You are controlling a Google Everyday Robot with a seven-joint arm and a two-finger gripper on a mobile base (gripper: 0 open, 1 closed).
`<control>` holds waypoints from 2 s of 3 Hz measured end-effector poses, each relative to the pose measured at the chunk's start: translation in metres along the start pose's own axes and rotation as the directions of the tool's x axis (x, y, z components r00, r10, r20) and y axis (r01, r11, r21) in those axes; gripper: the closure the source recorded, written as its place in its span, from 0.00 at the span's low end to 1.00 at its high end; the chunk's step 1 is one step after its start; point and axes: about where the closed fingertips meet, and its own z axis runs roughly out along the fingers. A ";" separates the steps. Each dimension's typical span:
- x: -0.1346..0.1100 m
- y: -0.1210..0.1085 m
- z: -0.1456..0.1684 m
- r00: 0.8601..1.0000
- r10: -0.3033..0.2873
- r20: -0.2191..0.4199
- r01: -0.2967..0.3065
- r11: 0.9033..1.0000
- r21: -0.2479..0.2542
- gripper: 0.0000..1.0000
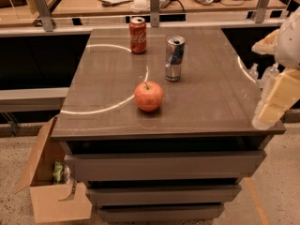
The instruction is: Knock redbull can over
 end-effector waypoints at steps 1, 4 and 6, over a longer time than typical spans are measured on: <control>-0.011 -0.010 0.013 0.987 0.055 0.149 -0.058 0.998 0.017 0.00; -0.051 -0.095 0.068 0.746 0.211 0.632 -0.302 0.953 0.038 0.00; -0.063 -0.130 0.098 0.677 0.263 0.687 -0.364 0.932 0.002 0.00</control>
Offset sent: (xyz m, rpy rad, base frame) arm 0.0886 0.0267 -0.0130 0.6574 -0.2740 -0.1059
